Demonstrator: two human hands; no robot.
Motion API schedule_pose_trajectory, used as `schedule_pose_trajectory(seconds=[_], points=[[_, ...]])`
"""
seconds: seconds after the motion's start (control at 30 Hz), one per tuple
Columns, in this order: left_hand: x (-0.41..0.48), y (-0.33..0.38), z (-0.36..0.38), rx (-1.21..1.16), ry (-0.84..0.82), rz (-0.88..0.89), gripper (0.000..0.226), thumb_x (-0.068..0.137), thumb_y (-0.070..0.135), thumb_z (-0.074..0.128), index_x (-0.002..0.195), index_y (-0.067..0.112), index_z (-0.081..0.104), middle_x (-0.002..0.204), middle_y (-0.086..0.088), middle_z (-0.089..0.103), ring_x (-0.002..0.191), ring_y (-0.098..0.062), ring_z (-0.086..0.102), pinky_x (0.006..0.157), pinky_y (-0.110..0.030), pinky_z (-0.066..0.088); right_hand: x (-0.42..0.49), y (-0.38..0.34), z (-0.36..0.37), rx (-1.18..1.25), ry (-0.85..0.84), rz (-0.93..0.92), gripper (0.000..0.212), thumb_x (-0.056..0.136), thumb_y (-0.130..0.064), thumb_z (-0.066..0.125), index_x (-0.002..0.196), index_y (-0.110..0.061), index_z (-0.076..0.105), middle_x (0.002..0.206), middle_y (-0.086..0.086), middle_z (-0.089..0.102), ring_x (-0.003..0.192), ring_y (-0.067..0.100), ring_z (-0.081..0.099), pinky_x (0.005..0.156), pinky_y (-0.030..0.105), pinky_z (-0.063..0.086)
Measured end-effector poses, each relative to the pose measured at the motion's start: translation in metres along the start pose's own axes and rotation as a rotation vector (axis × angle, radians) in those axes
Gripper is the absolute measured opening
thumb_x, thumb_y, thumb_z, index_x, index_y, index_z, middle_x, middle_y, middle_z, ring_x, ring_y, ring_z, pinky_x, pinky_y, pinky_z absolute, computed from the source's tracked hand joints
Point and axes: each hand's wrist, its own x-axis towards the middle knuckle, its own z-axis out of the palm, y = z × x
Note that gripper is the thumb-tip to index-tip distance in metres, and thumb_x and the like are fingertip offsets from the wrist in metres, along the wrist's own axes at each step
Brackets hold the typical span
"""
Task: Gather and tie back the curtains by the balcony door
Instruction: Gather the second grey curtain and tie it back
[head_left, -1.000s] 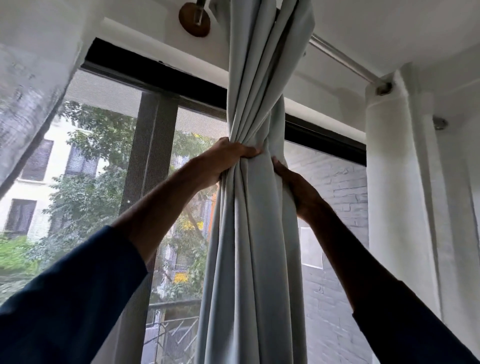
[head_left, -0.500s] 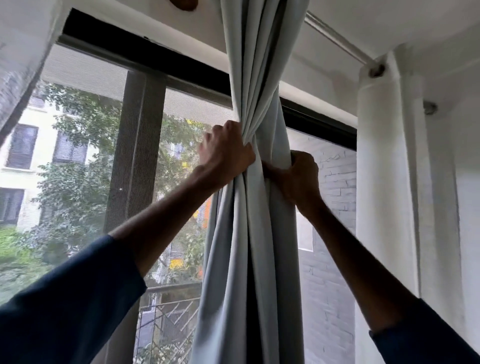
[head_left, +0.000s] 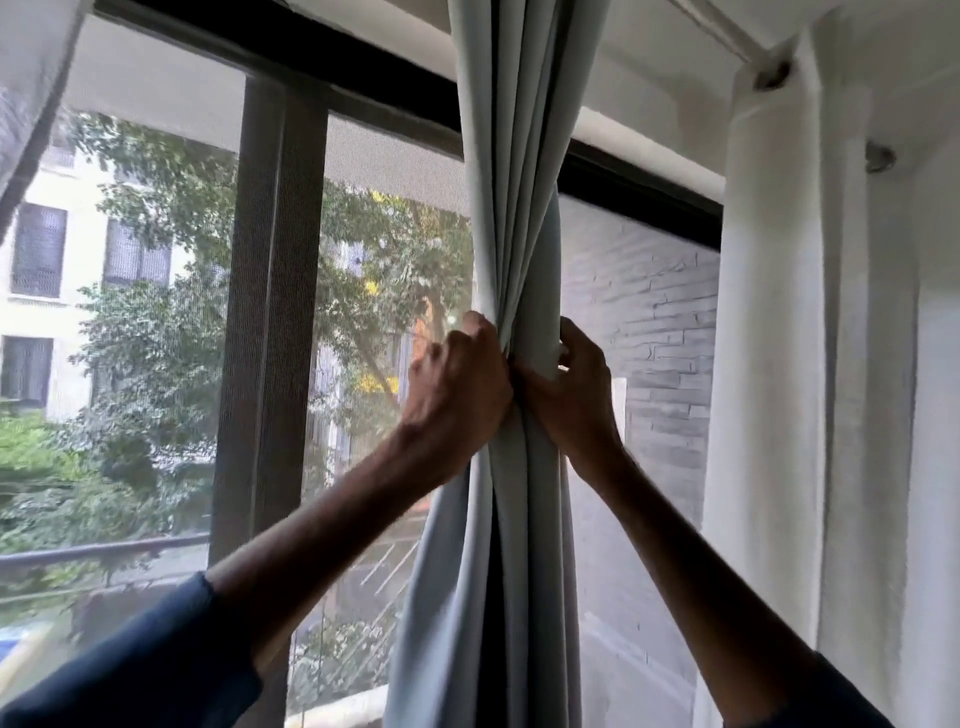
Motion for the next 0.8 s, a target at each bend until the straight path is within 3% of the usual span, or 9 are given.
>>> schedule_pose_trajectory(seconds=[0.1,0.2,0.37,0.5,0.67,0.8], points=[[-0.025,-0.01,0.014,-0.027,-0.067,0.003,0.011,0.097,0.016,0.047,0.093,0.014,0.037,0.079,-0.013,0.062,0.076,-0.041,0.064,0.058,-0.037,0.036,-0.023,0.014,0.005,0.116,-0.051,0.072,0.017,0.082,-0.026,0.067,0.098,-0.02,0.068,0.083,-0.001,0.074,0.078,0.018,0.071,0.07,0.05,0.059],[-0.046,-0.024,0.028,-0.051,-0.088,0.035,0.01,0.098,0.02,0.044,0.101,0.01,0.043,0.074,-0.008,0.061,0.065,-0.035,0.062,0.063,-0.042,0.05,-0.052,0.026,0.013,0.178,-0.122,0.156,0.008,0.092,-0.016,0.061,0.096,-0.017,0.069,0.083,0.011,0.073,0.074,0.018,0.068,0.068,0.051,0.057],[-0.077,-0.033,0.037,-0.021,-0.137,0.036,0.023,0.098,0.022,0.042,0.113,0.006,0.046,0.063,0.004,0.051,0.055,-0.022,0.054,0.068,-0.038,0.05,-0.103,0.04,0.022,0.197,-0.194,0.156,0.014,0.101,-0.023,0.056,0.104,-0.022,0.069,0.088,-0.006,0.074,0.081,0.002,0.066,0.069,0.026,0.052],[-0.118,-0.036,0.046,-0.091,-0.267,-0.05,0.028,0.102,0.036,0.037,0.098,0.01,0.047,0.063,0.003,0.052,0.064,-0.023,0.058,0.074,-0.036,0.043,-0.138,0.048,0.02,0.19,-0.218,0.151,0.014,0.104,-0.021,0.05,0.101,-0.021,0.064,0.086,-0.008,0.069,0.076,-0.003,0.064,0.067,0.017,0.048],[-0.169,-0.038,0.068,-0.187,-0.376,-0.196,0.065,0.097,0.061,0.017,0.09,0.011,0.058,0.073,-0.002,0.059,0.075,-0.022,0.058,0.086,-0.041,0.041,-0.181,0.072,0.023,0.111,-0.214,0.191,0.019,0.099,-0.013,0.046,0.093,0.002,0.057,0.087,0.019,0.062,0.075,0.018,0.056,0.065,0.035,0.046],[-0.191,-0.041,0.077,-0.251,-0.393,-0.218,0.052,0.098,0.064,0.03,0.063,0.028,0.041,0.059,0.011,0.043,0.067,-0.022,0.052,0.074,-0.038,0.04,-0.212,0.078,0.019,0.066,-0.223,0.126,0.017,0.102,-0.003,0.046,0.099,-0.005,0.063,0.097,0.017,0.062,0.088,0.019,0.059,0.078,0.032,0.048]])
